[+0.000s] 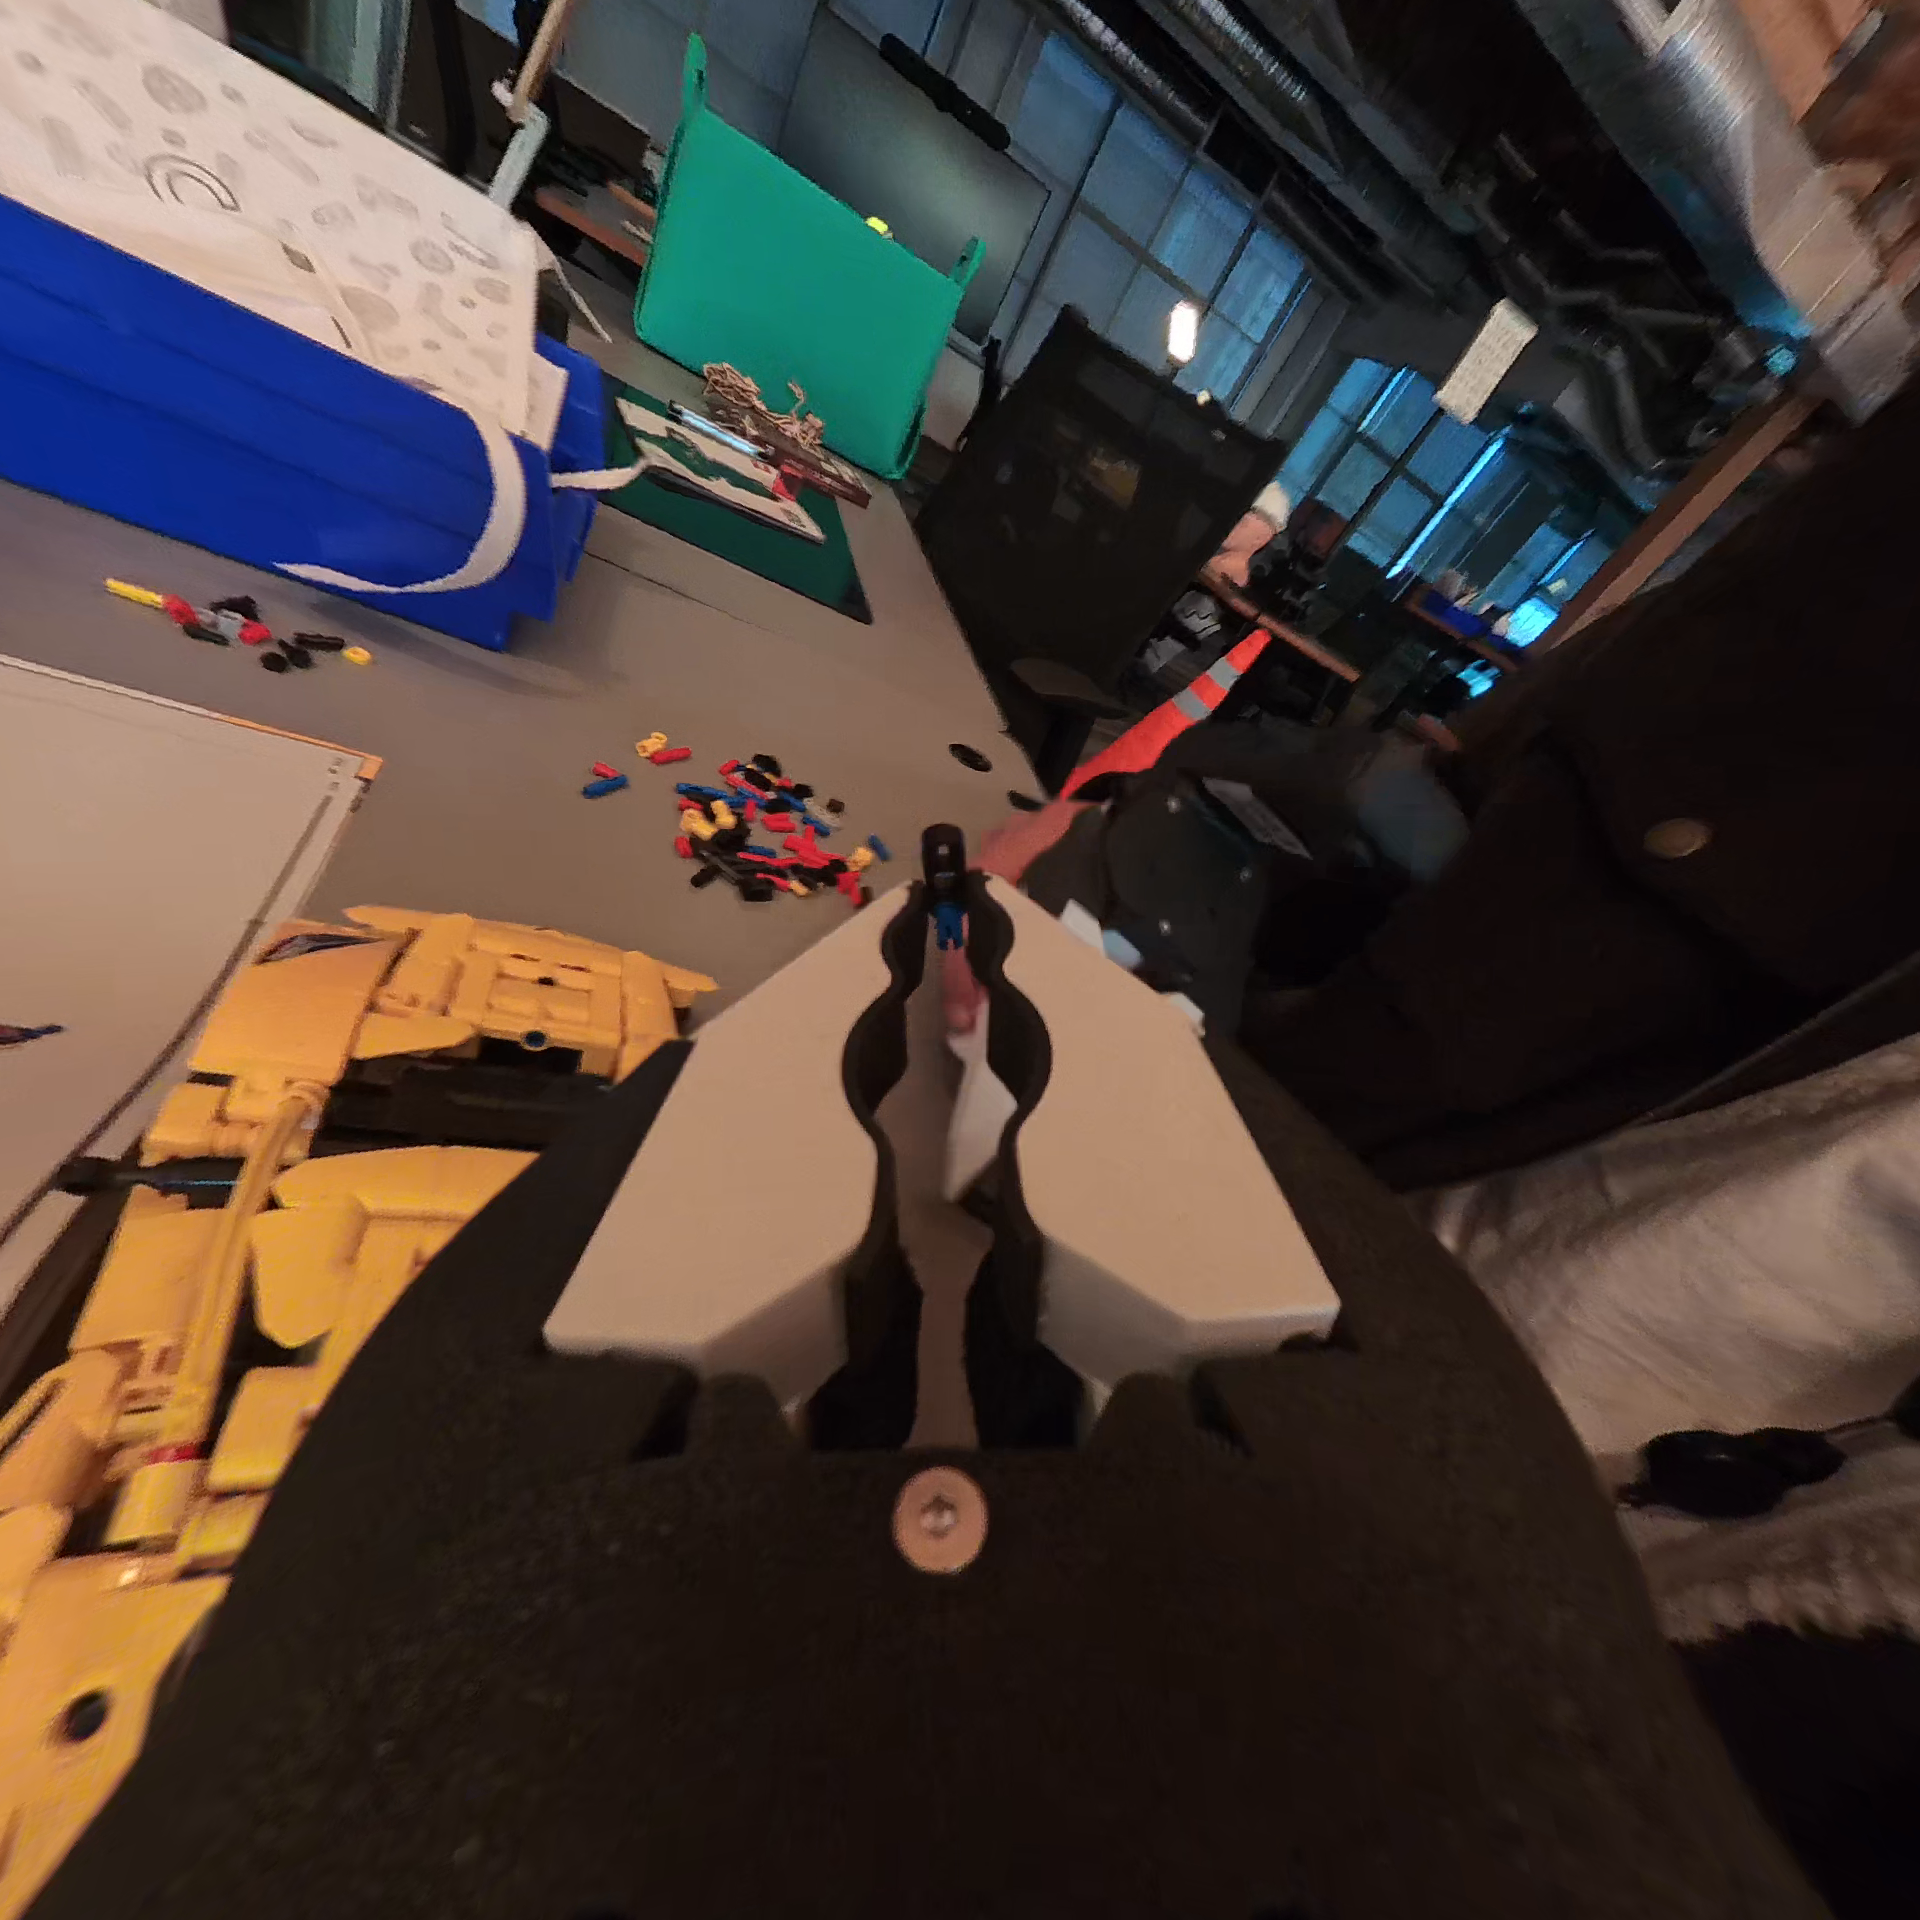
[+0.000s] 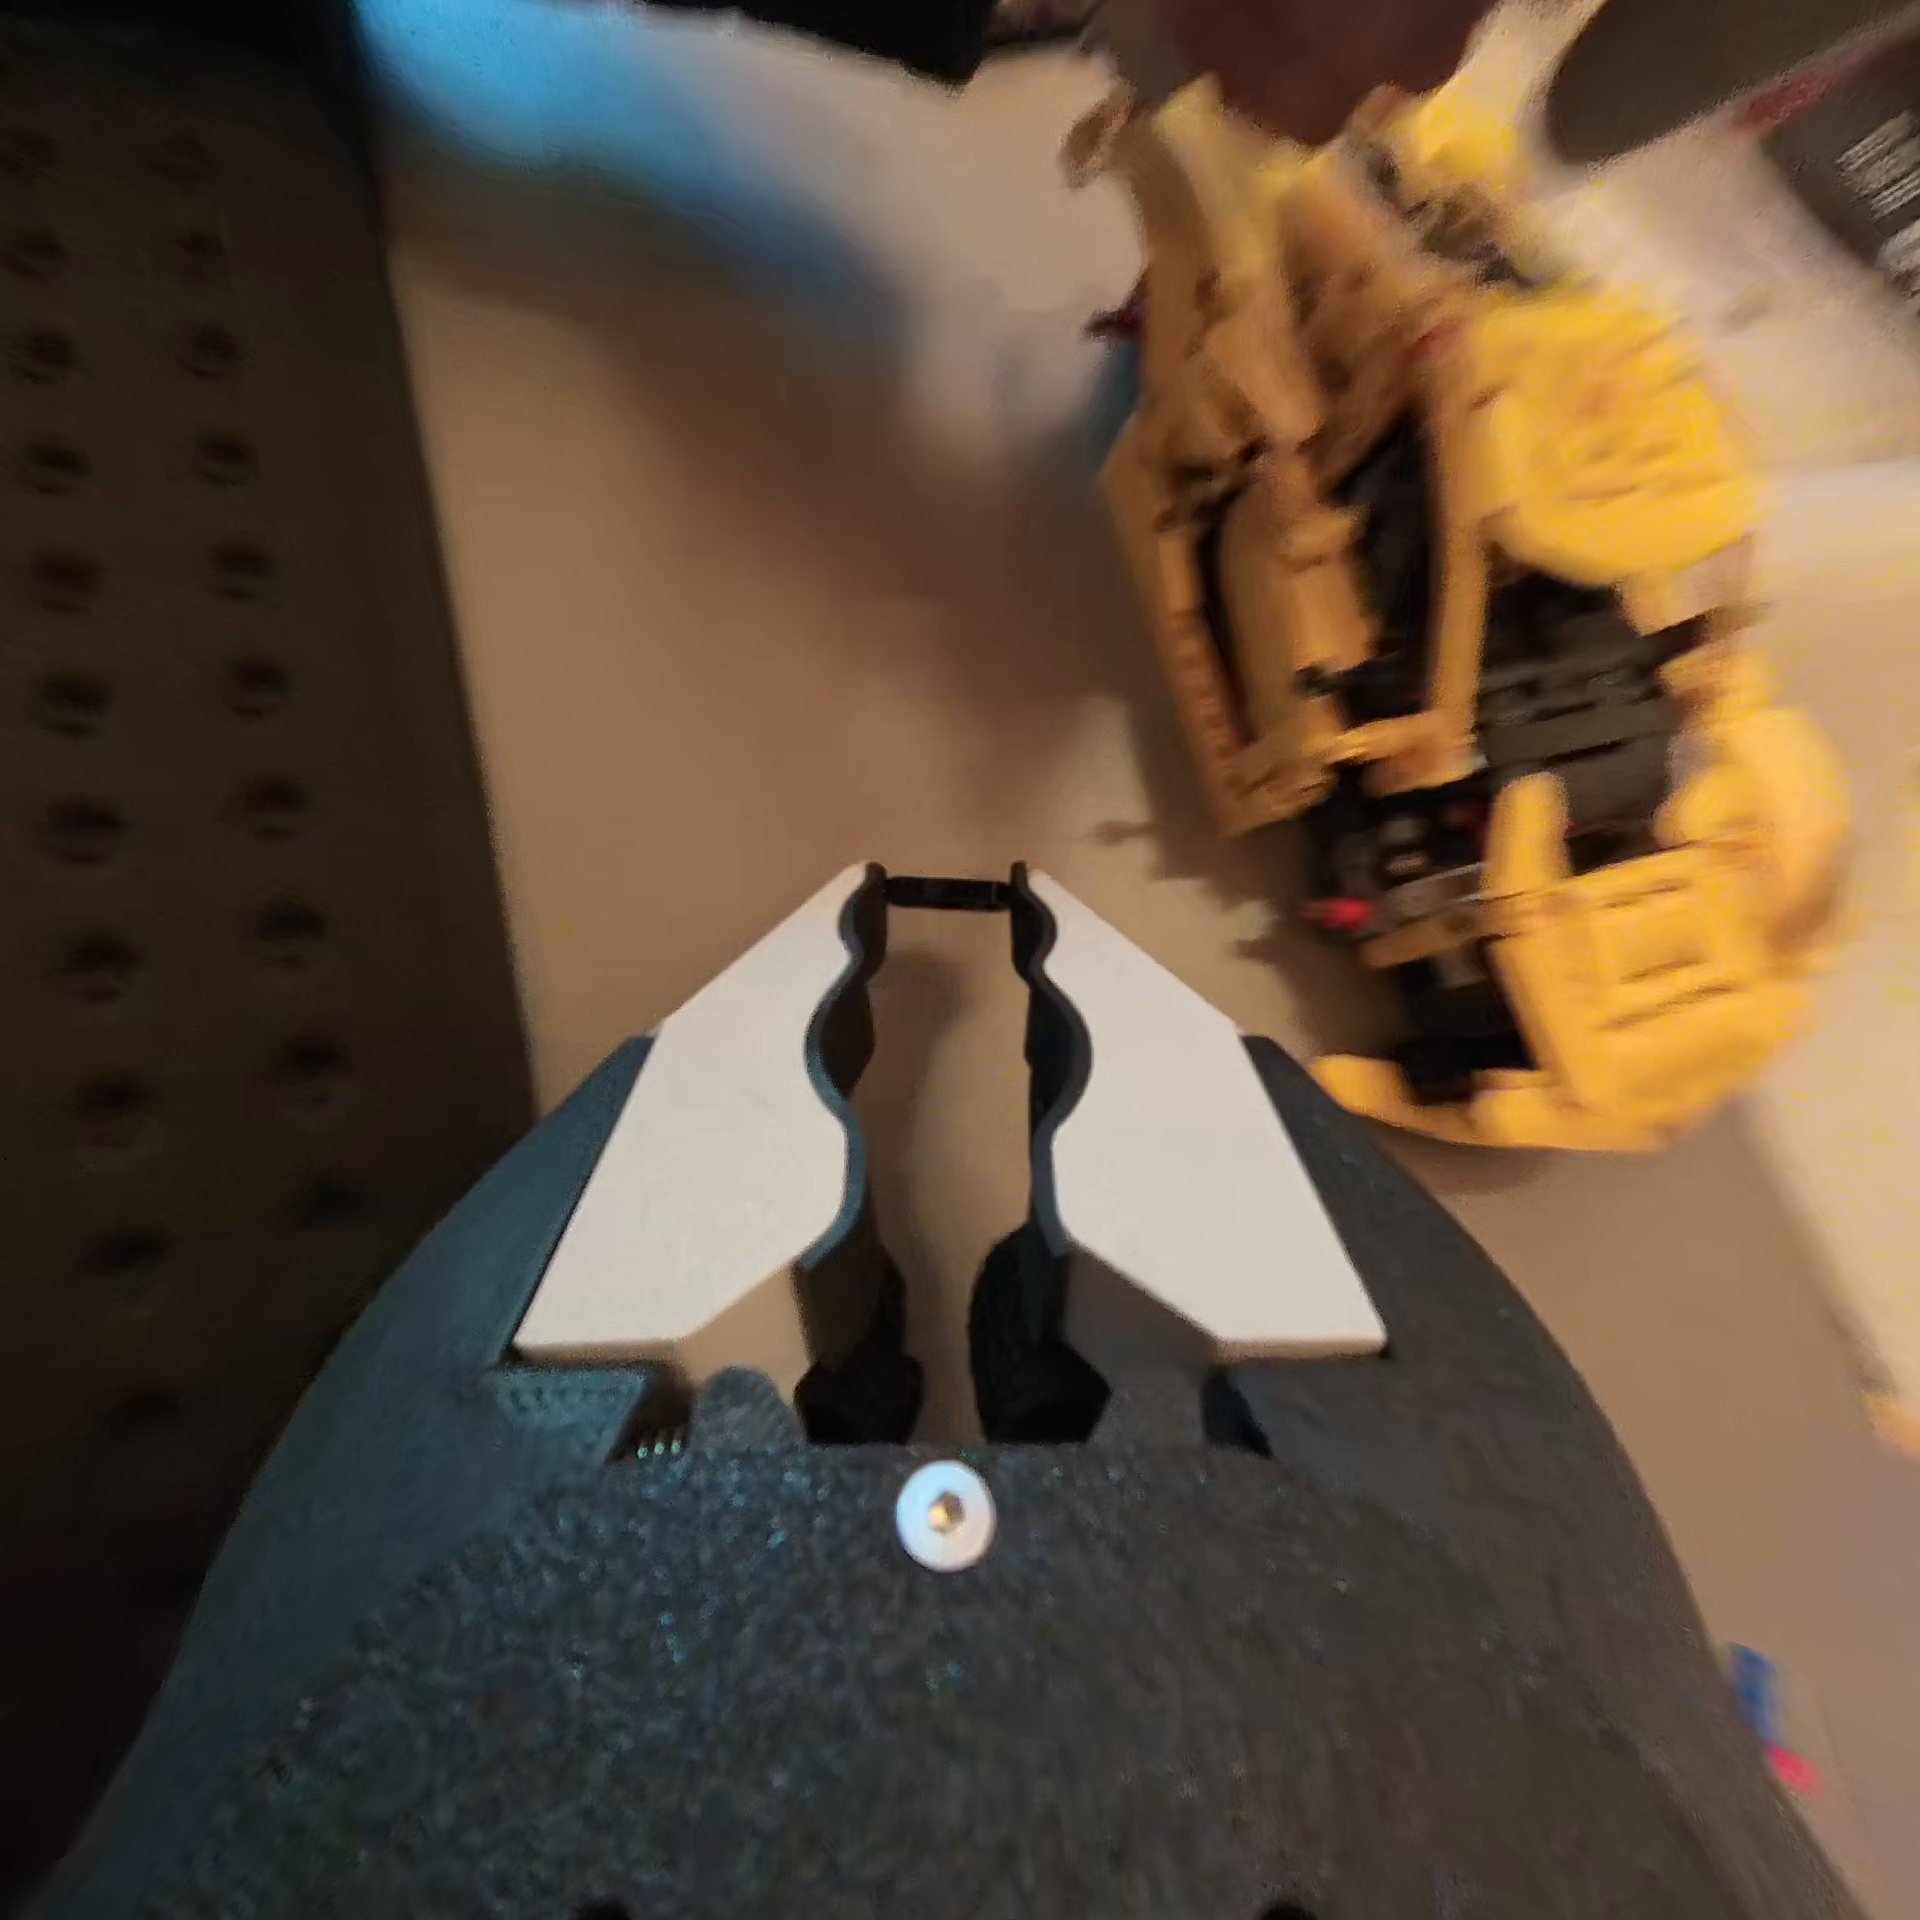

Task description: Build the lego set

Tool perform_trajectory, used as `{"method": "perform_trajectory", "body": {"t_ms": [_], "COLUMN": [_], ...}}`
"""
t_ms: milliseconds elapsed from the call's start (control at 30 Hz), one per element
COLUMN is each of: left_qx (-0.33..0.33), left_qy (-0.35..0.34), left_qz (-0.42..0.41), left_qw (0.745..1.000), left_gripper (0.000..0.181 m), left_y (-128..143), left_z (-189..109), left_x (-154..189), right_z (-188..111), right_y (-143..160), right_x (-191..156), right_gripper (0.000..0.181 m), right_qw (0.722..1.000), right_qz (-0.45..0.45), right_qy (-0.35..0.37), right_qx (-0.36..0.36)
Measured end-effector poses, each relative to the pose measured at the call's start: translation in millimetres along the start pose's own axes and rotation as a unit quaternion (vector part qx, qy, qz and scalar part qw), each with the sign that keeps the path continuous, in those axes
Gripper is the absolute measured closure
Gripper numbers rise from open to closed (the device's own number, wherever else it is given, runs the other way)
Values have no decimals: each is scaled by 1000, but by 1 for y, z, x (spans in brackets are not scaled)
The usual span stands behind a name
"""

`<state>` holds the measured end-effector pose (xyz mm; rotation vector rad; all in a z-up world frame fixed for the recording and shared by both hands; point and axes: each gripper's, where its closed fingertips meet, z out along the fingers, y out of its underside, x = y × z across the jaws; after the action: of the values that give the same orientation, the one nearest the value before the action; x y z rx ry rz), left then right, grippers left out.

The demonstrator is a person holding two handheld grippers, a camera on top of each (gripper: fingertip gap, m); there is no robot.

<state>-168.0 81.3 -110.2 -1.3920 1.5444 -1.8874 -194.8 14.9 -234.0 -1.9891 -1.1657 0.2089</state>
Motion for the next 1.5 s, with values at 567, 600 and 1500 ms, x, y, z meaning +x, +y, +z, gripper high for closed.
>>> {"method": "perform_trajectory", "body": {"t_ms": [567, 600, 1500], "left_qx": [5, 5, -1], "left_qy": [100, 102, 75], "left_qz": [-110, -111, -135], "left_qw": [989, 989, 988], "left_gripper": [175, 175, 174], "left_y": [3, 3, 5], "left_z": [12, 12, 19], "left_x": [18, 18, 10], "right_z": [-64, -64, -62], "right_y": [-86, -86, -77], "right_x": [92, 91, 91], "right_gripper": [159, 159, 173], "right_qw": [971, 970, 982], "right_qz": [-218, -223, -181], "right_qy": [99, 98, 54], "right_qx": [-5, -3, -23]}}
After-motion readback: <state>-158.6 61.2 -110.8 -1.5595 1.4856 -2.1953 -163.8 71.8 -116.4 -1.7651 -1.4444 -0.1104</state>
